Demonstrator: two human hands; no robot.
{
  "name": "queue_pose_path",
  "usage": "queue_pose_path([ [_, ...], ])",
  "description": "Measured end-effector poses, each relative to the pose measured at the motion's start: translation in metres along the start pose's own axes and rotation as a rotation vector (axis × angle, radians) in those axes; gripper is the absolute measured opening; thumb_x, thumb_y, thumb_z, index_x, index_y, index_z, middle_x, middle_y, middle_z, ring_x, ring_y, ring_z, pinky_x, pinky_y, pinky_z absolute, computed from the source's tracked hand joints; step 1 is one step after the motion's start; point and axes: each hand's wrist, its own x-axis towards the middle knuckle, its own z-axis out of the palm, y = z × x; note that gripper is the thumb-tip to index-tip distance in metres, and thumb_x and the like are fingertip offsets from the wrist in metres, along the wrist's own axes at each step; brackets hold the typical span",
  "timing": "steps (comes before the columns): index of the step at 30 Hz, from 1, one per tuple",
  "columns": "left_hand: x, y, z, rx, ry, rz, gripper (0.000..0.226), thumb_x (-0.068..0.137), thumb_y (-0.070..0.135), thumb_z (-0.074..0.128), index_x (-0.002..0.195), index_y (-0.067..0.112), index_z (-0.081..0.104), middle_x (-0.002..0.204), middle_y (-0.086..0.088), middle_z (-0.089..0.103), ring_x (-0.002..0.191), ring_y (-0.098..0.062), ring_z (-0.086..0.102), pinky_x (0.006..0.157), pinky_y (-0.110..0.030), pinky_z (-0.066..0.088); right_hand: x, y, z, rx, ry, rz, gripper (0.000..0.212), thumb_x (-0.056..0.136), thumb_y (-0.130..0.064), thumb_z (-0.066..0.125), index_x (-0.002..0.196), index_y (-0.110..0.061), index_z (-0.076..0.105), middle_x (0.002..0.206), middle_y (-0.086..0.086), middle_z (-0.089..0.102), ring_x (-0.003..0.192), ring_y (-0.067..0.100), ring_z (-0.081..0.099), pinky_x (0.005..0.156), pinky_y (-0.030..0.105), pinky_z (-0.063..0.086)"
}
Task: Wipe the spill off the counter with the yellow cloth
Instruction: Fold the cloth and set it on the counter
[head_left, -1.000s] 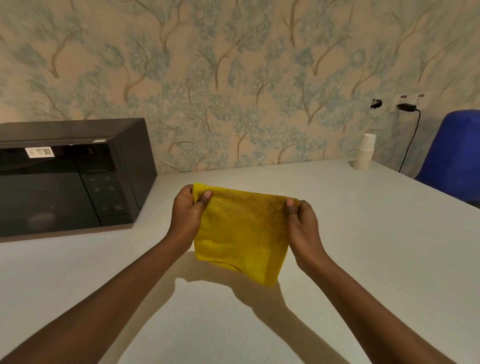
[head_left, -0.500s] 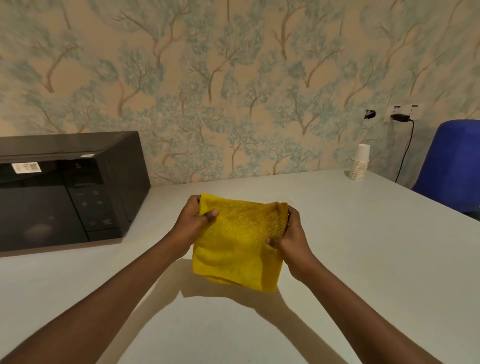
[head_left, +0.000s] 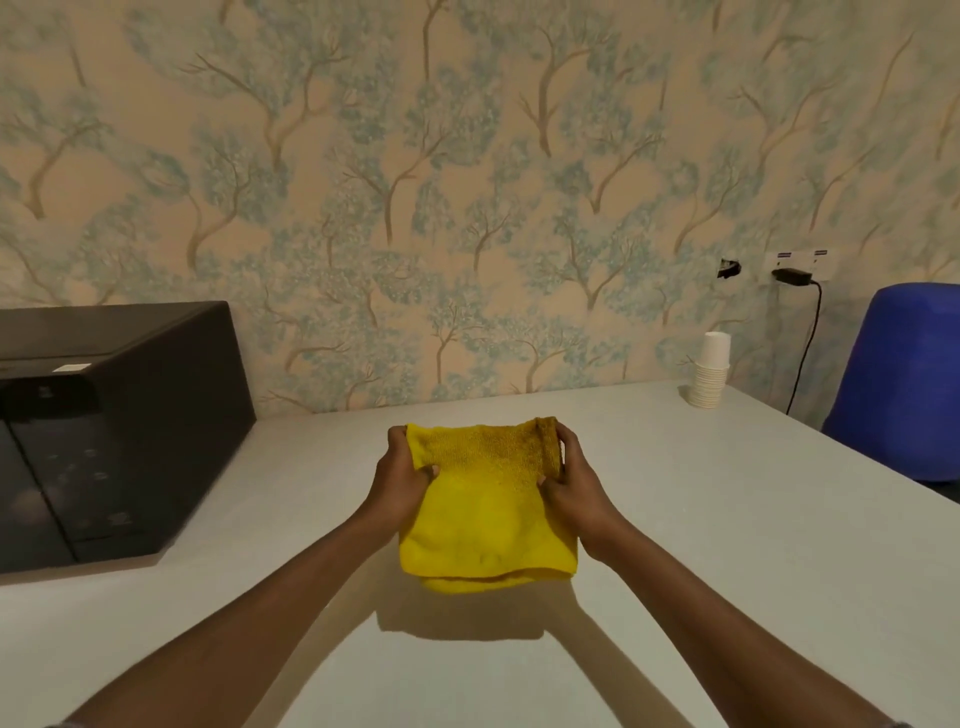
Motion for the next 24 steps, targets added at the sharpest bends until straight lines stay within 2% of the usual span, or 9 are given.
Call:
queue_pose_path([
  [4,0.038,-0.004,0.033,0.054,0.003,-0.028,0.032,0.091,0.01,0.055,0.106,0.018,0.028,0.105,-0.007,0.05,0.094,-0.025,0.052,0.078,-0.036,0.042,0.045,0.019,-0.022,-0.015,-0.018,0.054,0.067,0.093,0.002,0.045,0.144,-0.034,0.022,0.122,0.008,0.055,0.107,0.03,0.057,0.086,0.048,0.053],
  [7,0.071,-0.015,0.062,0.102,-0.004,-0.072,0.027,0.094,0.017,0.051,0.108,0.016,0.027,0.109,-0.013,0.054,0.092,-0.028,0.054,0.08,-0.042,0.048,0.083,0.038,-0.035,-0.045,-0.025,0.088,0.064,0.093,0.001,0.046,0.143,-0.033,0.024,0.122,0.011,0.055,0.105,0.033,0.058,0.082,0.048,0.054],
  [10,0.104,-0.035,0.089,0.141,-0.04,-0.162,0.035,0.097,0.022,0.041,0.125,0.01,0.024,0.122,-0.021,0.054,0.093,-0.03,0.054,0.082,-0.044,0.047,0.117,0.062,-0.04,-0.095,-0.034,0.123,0.058,0.094,-0.003,0.046,0.142,-0.03,0.027,0.126,0.015,0.054,0.105,0.035,0.057,0.083,0.049,0.054],
  [12,0.123,-0.047,0.105,0.153,-0.096,-0.227,0.044,0.098,0.022,0.038,0.135,0.01,0.017,0.131,-0.023,0.05,0.1,-0.033,0.054,0.089,-0.046,0.047,0.138,0.079,-0.043,-0.118,-0.03,0.163,0.056,0.093,-0.002,0.047,0.141,-0.028,0.031,0.125,0.018,0.055,0.104,0.035,0.058,0.085,0.051,0.054],
  [14,0.14,-0.056,0.118,0.173,-0.172,-0.267,0.055,0.096,0.015,0.039,0.143,0.01,0.01,0.137,-0.025,0.045,0.113,-0.039,0.052,0.099,-0.048,0.044,0.156,0.095,-0.046,-0.126,-0.027,0.205,0.055,0.092,-0.001,0.048,0.139,-0.025,0.033,0.113,0.016,0.057,0.098,0.035,0.059,0.083,0.051,0.054],
  [16,0.156,-0.06,0.129,0.189,-0.253,-0.319,0.067,0.094,0.007,0.041,0.147,0.007,-0.001,0.141,-0.027,0.04,0.122,-0.041,0.048,0.1,-0.044,0.042,0.17,0.109,-0.047,-0.158,-0.027,0.225,0.055,0.092,0.0,0.048,0.139,-0.023,0.031,0.102,0.011,0.056,0.091,0.03,0.058,0.078,0.047,0.053],
  [18,0.168,-0.062,0.137,0.22,-0.323,-0.373,0.073,0.094,0.004,0.041,0.148,0.004,-0.009,0.146,-0.027,0.033,0.129,-0.04,0.042,0.103,-0.041,0.039,0.181,0.121,-0.048,-0.219,-0.05,0.235,0.057,0.092,-0.001,0.049,0.141,-0.02,0.027,0.103,0.01,0.052,0.091,0.027,0.055,0.077,0.042,0.05],
  [21,0.175,-0.065,0.144,0.317,-0.407,-0.435,0.077,0.095,0.007,0.042,0.147,0.004,-0.015,0.157,-0.024,0.011,0.141,-0.039,0.025,0.114,-0.039,0.027,0.19,0.135,-0.047,-0.292,-0.075,0.228,0.058,0.093,-0.004,0.051,0.143,-0.018,0.024,0.107,0.01,0.05,0.097,0.027,0.052,0.084,0.041,0.047],
  [24,0.176,-0.062,0.142,0.373,-0.437,-0.489,0.081,0.095,0.013,0.045,0.146,0.001,-0.017,0.158,-0.026,0.008,0.142,-0.04,0.024,0.114,-0.04,0.029,0.193,0.14,-0.043,-0.377,-0.064,0.182,0.059,0.09,-0.003,0.052,0.142,-0.014,0.027,0.092,0.009,0.056,0.091,0.029,0.057,0.08,0.041,0.048],
])
